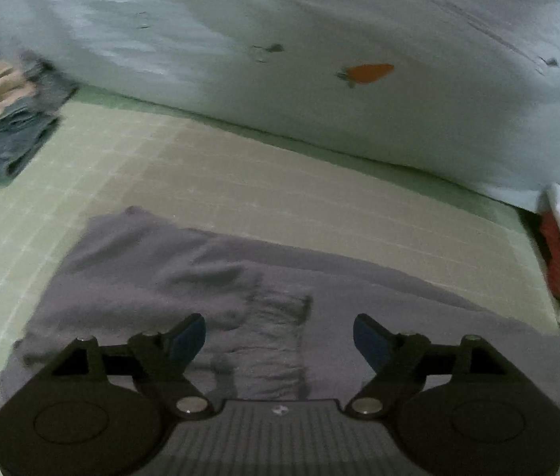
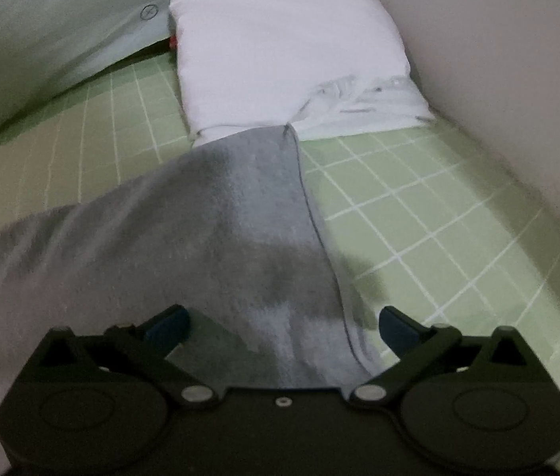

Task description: Fold clothes

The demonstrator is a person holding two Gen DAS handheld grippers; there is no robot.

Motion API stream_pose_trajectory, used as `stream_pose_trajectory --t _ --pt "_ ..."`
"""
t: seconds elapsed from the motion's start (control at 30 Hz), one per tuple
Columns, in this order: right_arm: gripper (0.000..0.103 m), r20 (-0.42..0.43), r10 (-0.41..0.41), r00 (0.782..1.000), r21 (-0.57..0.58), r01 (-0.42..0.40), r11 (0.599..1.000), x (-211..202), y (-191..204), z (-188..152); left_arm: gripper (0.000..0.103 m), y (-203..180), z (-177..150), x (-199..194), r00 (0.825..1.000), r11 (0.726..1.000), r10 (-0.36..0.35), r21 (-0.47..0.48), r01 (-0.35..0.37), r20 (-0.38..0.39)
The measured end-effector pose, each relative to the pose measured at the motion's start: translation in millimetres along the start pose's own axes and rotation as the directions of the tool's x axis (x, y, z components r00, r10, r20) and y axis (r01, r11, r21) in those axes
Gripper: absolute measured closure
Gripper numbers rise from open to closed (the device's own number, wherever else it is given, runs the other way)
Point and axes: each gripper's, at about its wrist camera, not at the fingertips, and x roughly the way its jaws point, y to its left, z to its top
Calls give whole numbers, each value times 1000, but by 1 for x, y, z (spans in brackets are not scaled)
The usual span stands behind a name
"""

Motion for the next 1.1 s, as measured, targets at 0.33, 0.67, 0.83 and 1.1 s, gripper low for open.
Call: stream_pose_trajectory --t 0.33,0.67,0.83,1.1 --pt "21 41 78 996 -58 -76 995 -6 0 -6 20 40 -11 -24 997 994 76 -83 -75 16" --pt "90 102 114 988 -245 -86 966 -55 68 -4 20 99 -3 -35 997 991 80 -108 -78 8" --pt "90 188 214 959 -328 -144 934 -109 133 -10 20 133 3 -44 998 992 65 -106 -63 19" --pt "89 100 318 943 -411 -252 876 -128 246 -70 20 186 11 -56 997 997 67 -51 -66 24"
